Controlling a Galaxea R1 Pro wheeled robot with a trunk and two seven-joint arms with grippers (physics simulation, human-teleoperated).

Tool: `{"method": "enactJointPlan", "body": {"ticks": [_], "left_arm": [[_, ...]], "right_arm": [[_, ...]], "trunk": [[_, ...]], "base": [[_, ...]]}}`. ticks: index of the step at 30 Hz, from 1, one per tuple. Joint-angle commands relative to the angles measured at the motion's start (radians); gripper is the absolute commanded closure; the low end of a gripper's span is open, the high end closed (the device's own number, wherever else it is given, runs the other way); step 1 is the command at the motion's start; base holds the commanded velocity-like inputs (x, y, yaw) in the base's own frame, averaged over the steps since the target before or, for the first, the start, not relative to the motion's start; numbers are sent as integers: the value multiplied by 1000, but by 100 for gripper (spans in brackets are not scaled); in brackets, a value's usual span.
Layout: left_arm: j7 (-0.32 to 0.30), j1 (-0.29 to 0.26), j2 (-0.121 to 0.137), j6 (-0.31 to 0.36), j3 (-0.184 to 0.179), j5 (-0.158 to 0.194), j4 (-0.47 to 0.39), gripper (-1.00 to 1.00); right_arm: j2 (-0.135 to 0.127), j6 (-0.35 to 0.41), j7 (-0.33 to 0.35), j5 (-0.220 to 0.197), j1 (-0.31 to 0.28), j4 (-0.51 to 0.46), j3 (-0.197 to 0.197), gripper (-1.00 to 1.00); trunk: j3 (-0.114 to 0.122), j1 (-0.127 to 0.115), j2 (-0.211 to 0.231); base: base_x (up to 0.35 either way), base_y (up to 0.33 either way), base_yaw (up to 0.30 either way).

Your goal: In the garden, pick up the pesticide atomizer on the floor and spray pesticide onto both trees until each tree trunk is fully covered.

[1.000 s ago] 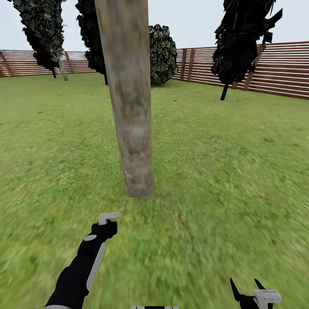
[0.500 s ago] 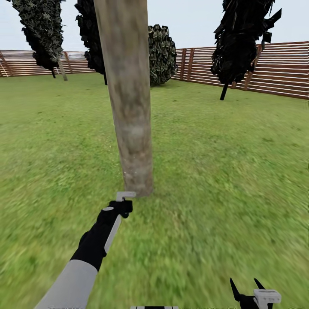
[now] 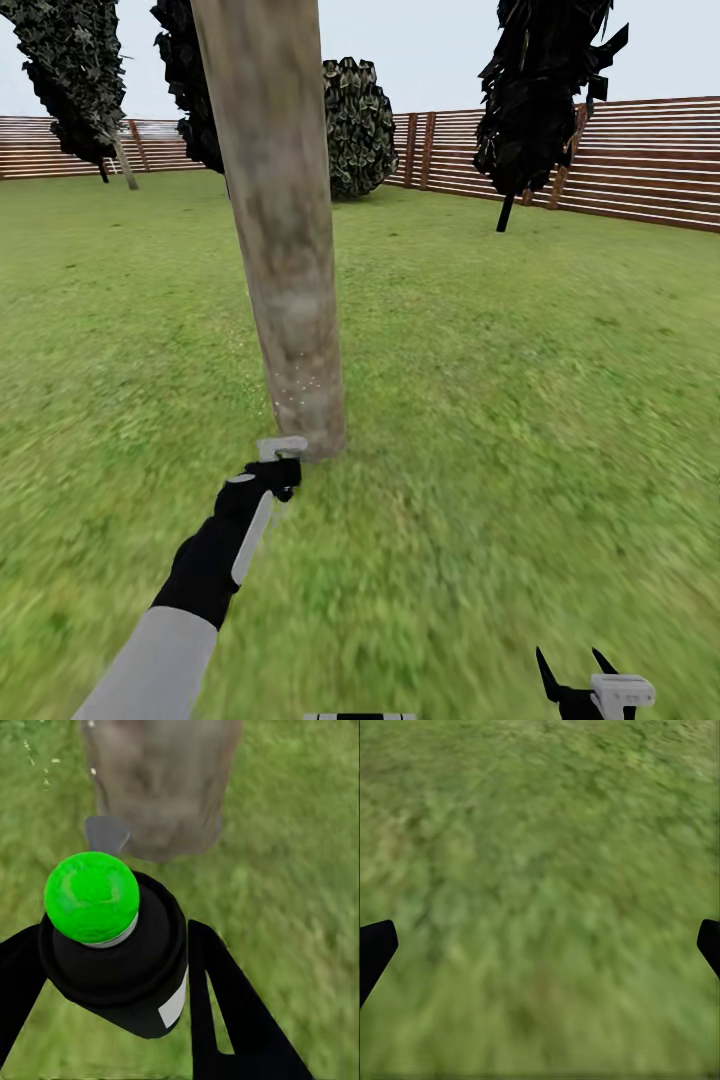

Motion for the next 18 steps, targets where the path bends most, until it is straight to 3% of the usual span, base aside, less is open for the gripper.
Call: {"method": "enactJointPlan", "body": {"ticks": [1,3,4,5,6,8,10,11,12,14,15,18], "left_arm": [[28,2,2,4,9,15,-4,100],[65,3,-4,7,-8,17,-6,100],[78,3,-8,8,-39,17,-6,100],[107,1,-16,8,-116,22,-7,100],[131,0,-24,9,-161,26,-8,100],[156,-1,-33,10,-198,30,-23,100],[161,-1,-29,13,-202,29,-55,100],[162,-1,-20,16,-180,29,-77,100],[153,-2,-12,41,-40,31,-98,100],[150,-1,-11,82,5,28,-123,100],[150,0,-14,100,3,22,-142,100],[154,1,-18,112,-119,17,-155,100]], "right_arm": [[0,0,0,0,0,0,0,-100],[0,0,0,0,0,0,0,-100],[0,0,0,0,0,0,0,-100],[0,0,0,0,0,0,0,-100],[0,0,0,0,0,0,0,-100],[0,0,0,0,0,0,0,-100],[0,0,0,0,0,0,0,-100],[0,0,0,0,0,0,0,-100],[0,0,0,0,0,0,0,-100],[0,0,0,0,0,0,0,-100],[0,0,0,0,0,0,0,-100],[0,0,0,0,0,0,0,-100]], "trunk": [[0,0,0],[0,0,0],[0,0,0],[0,0,0],[0,0,0],[0,0,0],[0,0,0],[0,0,0],[0,0,0],[0,0,0],[0,0,0],[0,0,0]], "base": [[0,0,0],[0,0,0],[0,0,0],[0,0,0],[0,0,0],[0,0,0],[0,0,0],[0,0,0],[0,0,0],[0,0,0],[-9,0,0],[-212,0,0]]}}
